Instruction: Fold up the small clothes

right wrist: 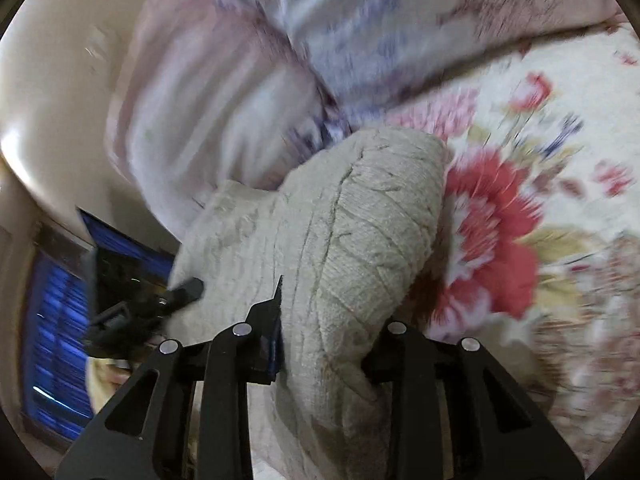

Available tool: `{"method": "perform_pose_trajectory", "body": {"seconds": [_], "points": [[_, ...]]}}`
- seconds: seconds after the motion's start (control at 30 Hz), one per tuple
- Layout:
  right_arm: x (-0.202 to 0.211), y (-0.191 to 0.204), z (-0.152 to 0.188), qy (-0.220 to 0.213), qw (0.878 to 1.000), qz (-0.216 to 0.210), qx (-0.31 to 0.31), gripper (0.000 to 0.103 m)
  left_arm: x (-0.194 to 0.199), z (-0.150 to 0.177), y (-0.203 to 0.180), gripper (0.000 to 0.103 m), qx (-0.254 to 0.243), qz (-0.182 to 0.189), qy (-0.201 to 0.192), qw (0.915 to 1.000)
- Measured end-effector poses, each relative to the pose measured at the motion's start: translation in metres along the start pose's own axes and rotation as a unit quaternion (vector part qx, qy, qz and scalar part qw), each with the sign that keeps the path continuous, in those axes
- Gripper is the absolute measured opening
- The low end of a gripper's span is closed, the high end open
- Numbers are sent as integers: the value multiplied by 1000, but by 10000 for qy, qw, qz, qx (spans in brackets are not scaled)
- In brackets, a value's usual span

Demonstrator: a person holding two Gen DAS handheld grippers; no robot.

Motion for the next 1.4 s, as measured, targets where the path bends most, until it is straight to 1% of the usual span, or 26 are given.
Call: {"method": "perform_pose_trajectory", "body": {"seconds": [0.03, 0.07, 0.1, 0.17, 0.2, 0.23, 0.27, 0.33, 0.37, 0.4, 0.43, 0.5, 0.53, 0.63, 0.7, 0.77, 0.8, 0.83, 0.9, 0.97, 1.07, 1.17, 1.23, 1.3, 1.33, 1.4], "points": [[-3, -1, -1, -5, 10000, 24, -65, 36, -5, 2, 12, 44, 148, 50, 29, 9999], [-4, -6, -3, 52, 9996, -38, -268, 38, -8, 2, 18, 48, 250, 92, 22, 9996], [-5, -10, -4, 117, 9990, -90, -424, 43, -9, 2, 22, 51, 309, 120, -8, 9994], [-2, -13, -4, 180, 9986, -61, -491, 46, -8, 2, 19, 60, 231, -15, -130, 9996], [2, -14, -3, 171, 9986, -42, -494, 46, -5, 2, 16, 61, 153, -113, -189, 9996], [7, -14, -3, 118, 9986, -53, -505, 47, 2, 3, 10, 64, -8, -302, -330, 9990], [16, -14, -3, -12, 9987, -90, -510, 47, 7, 3, 5, 66, -155, -456, -474, 9977], [29, -14, 2, -185, 9987, -113, -467, 47, 28, 8, -5, 81, -510, -768, -916, 9915], [34, -14, 3, -253, 9986, -117, -447, 47, 39, 13, -14, 85, -749, -839, -1158, 9869], [34, -14, 3, -268, 9986, -109, -436, 47, 40, 14, -20, 86, -877, -857, -1254, 9845], [34, -14, 3, -258, 9988, -80, -413, 43, 46, 20, -32, 87, -1163, -879, -1393, 9795], [30, -11, 4, -332, 9990, 191, -248, 26, 44, 26, -47, 87, -1538, -980, -1466, 9722], [29, -9, 5, -436, 9982, 386, -175, 19, 38, 31, -57, 87, -1813, -1156, -1451, 9658], [24, -7, 6, -609, 9935, 964, -59, 15, 14, 38, -67, 86, -2178, -1711, -1224, 9531], [19, -9, 5, -609, 9907, 1218, -41, 15, 0, 39, -61, 80, -2168, -1944, -968, 9518], [14, -10, 5, -553, 9895, 1335, 29, 17, -9, 41, -57, 81, -2198, -2141, -902, 9475], [14, -8, 5, -555, 9882, 1424, 131, 21, -11, 43, -56, 81, -2239, -2200, -915, 9450], [18, -4, 6, -593, 9851, 1584, 313, 32, -11, 44, -54, 82, -2250, -2235, -921, 9439], [28, 1, 12, -753, 9818, 1678, 468, 45, -5, 47, -52, 81, -2168, -2147, -933, 9477], [44, 7, 22, -948, 9793, 1629, 732, 45, 5, 51, -50, 81, -2111, -2050, -994, 9505], [61, 22, 43, -1072, 9785, 1280, 1212, 45, 22, 67, -48, 83, -2228, -2104, -1164, 9448], [63, 32, 65, -871, 9771, 1042, 1637, 45, 28, 83, -43, 85, -2194, -2123, -1139, 9454], [48, 31, 78, -500, 9750, 1291, 1737, 46, 23, 91, -40, 85, -2182, -2154, -981, 9468], [35, 27, 86, -338, 9691, 1671, 1784, 46, 14, 95, -37, 86, -2172, -2298, -886, 9445], [31, 26, 88, -355, 9662, 1789, 1823, 46, 9, 97, -35, 87, -2137, -2377, -868, 9436], [30, 28, 92, -423, 9623, 1922, 1875, 47, 5, 96, -31, 88, -2001, -2396, -829, 9464]]}}
Point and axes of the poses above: each gripper's, at about its wrist camera, not at the fingertips, and x roughly against the way its jaws point, y to its left, z to its underside, the point moved 1 cm from there along -x, roughly the way its jaws point, and after that the axes turned 1 degree about -z, right-handed, at the moved point
